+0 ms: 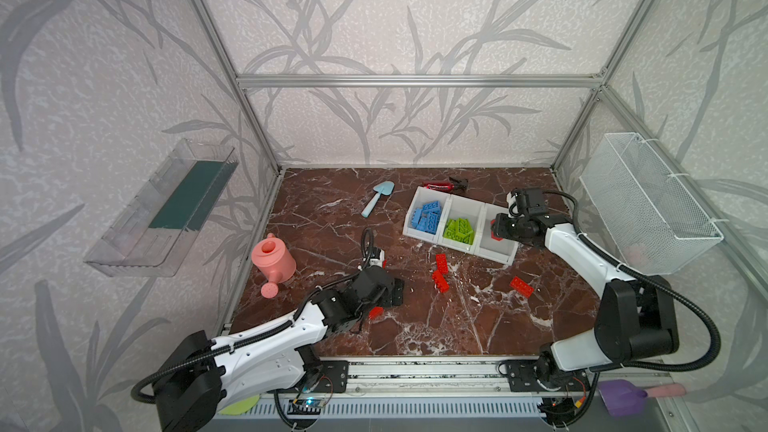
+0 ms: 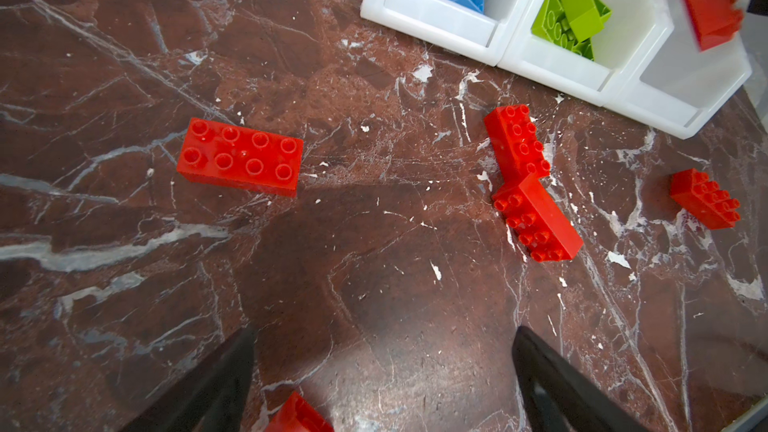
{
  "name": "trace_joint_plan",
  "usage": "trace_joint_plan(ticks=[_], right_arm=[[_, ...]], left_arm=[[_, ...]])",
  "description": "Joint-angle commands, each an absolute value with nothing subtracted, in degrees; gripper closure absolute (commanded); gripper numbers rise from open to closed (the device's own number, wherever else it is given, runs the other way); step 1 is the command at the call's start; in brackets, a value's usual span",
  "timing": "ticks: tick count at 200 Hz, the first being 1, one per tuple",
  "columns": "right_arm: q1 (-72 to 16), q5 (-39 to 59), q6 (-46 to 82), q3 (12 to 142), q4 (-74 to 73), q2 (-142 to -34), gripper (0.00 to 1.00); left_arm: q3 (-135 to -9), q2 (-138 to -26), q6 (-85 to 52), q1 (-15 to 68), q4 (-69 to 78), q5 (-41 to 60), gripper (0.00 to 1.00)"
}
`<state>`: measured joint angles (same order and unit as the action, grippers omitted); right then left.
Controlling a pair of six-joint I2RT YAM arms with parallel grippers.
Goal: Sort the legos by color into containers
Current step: 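Carry the red brick with the right gripper into the empty end compartment, then withdraw the right gripper while the left gripper lowers onto a red brick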
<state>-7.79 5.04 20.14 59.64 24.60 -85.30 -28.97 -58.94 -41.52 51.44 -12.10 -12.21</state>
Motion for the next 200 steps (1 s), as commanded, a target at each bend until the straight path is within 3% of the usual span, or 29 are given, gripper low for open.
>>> trace_joint_plan(ticks=[1, 40, 86, 151, 200], right_arm=[[-7.3, 5.6, 20.6, 61.2, 24.3, -85.2, 0.4], [-7.3, 7.8, 20.4, 58.9, 23.4, -81.8, 0.37], [-7.6, 10.0, 23.9, 50.2, 18.8, -70.4, 0.34], [-8.8, 11.2, 28.6, 37.3, 15.6, -53.8, 0.34], [-8.9, 11.4, 27.9, 32.6, 16.6, -47.7, 0.33]], left_arm=[[-31.3, -59.5, -43.9, 51.4, -14.2, -14.4, 0.04], [-33.2, -60.8, -47.5, 52.0, -15.2, -15.5, 0.03], [-37.9, -66.8, -51.3, 54.7, -16.2, -16.7, 0.03], [-47.5, -80.4, -57.5, 59.6, -16.4, -19.5, 0.04], [-56.0, -92.1, -58.6, 61.1, -17.2, -18.9, 0.04]])
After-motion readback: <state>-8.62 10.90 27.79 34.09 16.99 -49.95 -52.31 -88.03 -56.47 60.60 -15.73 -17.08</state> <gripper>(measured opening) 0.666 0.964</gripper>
